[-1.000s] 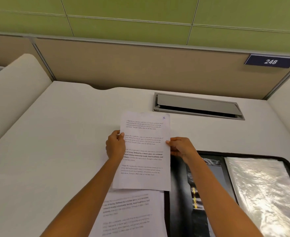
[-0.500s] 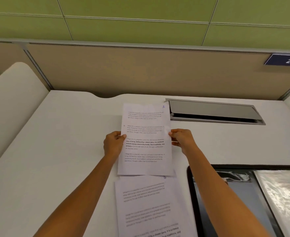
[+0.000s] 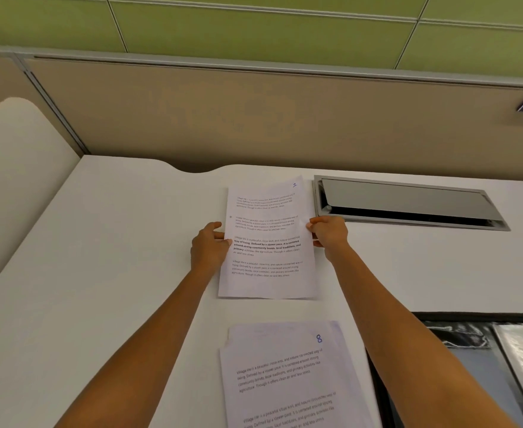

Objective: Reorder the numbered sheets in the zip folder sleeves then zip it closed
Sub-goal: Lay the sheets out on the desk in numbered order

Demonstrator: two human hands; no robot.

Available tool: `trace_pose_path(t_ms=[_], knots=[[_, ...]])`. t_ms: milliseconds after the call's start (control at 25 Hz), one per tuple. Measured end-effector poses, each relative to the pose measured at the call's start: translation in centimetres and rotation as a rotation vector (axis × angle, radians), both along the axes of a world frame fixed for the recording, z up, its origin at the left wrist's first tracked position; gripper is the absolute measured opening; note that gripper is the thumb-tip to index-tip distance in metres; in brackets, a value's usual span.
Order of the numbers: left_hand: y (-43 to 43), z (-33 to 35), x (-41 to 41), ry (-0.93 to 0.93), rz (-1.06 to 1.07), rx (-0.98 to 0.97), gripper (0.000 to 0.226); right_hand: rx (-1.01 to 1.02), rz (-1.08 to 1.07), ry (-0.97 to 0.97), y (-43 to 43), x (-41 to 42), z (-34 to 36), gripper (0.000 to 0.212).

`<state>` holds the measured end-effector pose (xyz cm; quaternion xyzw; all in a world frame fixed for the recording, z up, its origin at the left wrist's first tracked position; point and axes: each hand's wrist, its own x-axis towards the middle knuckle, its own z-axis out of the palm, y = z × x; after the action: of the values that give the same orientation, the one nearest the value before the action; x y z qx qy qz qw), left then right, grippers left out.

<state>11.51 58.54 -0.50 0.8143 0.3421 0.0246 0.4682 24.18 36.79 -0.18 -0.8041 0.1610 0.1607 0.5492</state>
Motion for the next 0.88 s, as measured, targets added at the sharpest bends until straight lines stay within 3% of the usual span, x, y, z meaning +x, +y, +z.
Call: trace_pose_path(t_ms=[560, 880], knots=[[-1.4, -0.6, -0.8, 0.076, -0.144, 0.255, 0.052, -0.227, 0.046, -0.041, -1.4, -0.7, -1.6, 0.002], [-2.3, -0.8, -1.0, 0.141, -0.222, 0.4, 0.057, -0.334, 0.09, -0.079, -1.3, -0.9, -2.2, 0.021]])
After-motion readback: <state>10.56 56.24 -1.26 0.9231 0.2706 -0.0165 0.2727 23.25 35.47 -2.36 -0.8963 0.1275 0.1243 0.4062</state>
